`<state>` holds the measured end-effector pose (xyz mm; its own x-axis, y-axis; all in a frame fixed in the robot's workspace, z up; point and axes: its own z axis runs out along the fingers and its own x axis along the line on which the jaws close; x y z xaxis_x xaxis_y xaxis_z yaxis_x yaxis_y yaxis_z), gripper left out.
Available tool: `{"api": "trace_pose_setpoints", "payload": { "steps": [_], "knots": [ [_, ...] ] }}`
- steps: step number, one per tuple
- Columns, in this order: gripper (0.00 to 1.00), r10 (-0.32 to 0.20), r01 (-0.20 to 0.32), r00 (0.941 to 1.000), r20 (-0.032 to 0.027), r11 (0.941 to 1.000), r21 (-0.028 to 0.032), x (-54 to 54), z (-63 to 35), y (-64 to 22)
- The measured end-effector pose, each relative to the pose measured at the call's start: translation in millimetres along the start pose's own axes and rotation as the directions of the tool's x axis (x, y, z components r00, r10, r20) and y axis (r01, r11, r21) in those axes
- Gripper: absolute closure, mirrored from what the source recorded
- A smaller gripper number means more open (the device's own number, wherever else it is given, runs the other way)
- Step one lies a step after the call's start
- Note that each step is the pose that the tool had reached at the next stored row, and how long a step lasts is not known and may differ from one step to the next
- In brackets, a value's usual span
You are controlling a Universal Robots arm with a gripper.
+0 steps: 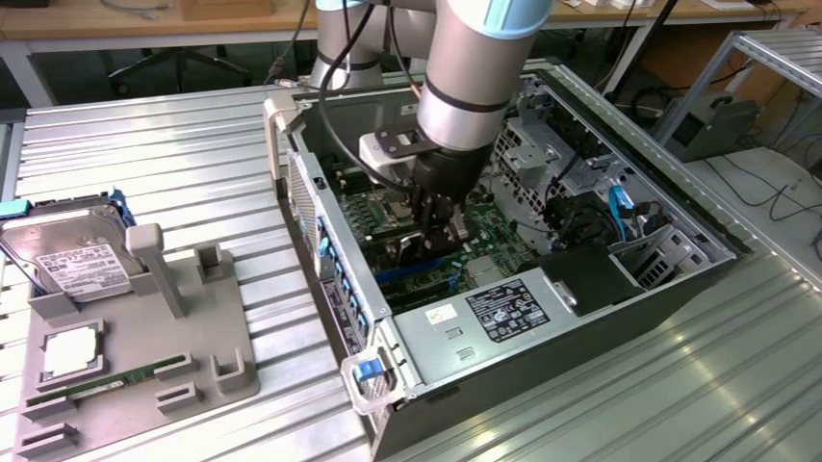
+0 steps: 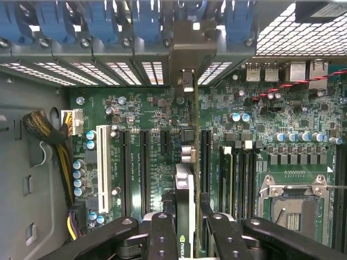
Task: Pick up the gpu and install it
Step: 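Insert the gpu into the slot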
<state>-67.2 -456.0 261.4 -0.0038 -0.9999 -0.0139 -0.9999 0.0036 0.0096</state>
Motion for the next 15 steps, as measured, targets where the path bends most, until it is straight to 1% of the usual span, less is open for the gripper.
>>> {"api": "trace_pose_setpoints", "payload": {
  "steps": [7,15],
  "knots": [
    [0.73,0.0,0.0,1.0,0.0,1.0,-0.0001,0.1,4.3,1.0],
    [0.73,0.001,-0.001,1.0,0.0001,1.0,0.0,0.9,4.4,1.1]
  ]
}}
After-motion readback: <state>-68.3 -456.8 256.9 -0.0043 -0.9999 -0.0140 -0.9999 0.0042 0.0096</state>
